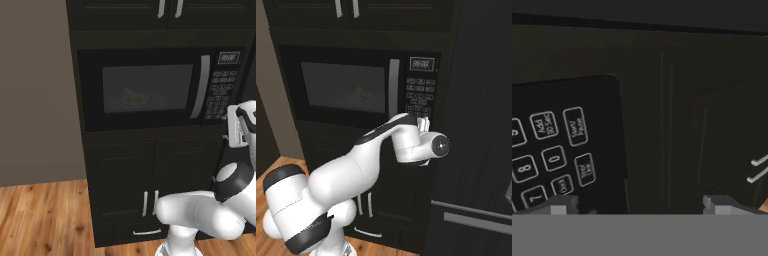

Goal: Pick the corn from the counter and place it in the microwave. Then turn on the microwave.

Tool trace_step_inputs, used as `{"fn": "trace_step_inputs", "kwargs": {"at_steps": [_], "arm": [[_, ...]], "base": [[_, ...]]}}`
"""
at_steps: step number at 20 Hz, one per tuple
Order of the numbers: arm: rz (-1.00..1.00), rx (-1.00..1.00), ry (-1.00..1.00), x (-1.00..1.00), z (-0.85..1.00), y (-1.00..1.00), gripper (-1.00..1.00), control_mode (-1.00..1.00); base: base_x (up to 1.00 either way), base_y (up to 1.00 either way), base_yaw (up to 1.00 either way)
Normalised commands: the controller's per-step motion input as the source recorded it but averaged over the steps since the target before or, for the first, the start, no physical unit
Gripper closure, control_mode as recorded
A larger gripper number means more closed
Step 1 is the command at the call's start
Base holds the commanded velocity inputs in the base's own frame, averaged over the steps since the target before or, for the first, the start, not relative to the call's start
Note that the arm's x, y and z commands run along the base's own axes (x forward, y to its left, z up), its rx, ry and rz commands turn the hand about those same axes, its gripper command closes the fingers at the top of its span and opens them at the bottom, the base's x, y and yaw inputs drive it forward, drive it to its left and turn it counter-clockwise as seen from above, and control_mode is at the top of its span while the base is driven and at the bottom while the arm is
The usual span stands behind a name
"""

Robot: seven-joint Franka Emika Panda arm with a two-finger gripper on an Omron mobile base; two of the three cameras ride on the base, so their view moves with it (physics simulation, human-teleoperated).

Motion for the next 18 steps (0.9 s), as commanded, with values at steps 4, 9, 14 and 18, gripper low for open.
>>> {"fn": "trace_step_inputs", "kwargs": {"at_steps": [4,9,14,18], "arm": [[0.00,0.01,0.00,0.14,0.00,0.00,-1.00,-1.00],[0.00,0.01,0.00,0.16,0.00,0.00,-1.00,-1.00],[0.00,0.03,0.00,0.08,0.00,-0.03,-1.00,-1.00],[0.00,0.02,0.00,0.02,0.00,-0.07,-1.00,-1.00]], "base": [[0.00,0.00,0.00],[0.00,0.00,0.00],[0.00,0.00,0.00],[0.00,0.00,0.00]]}}
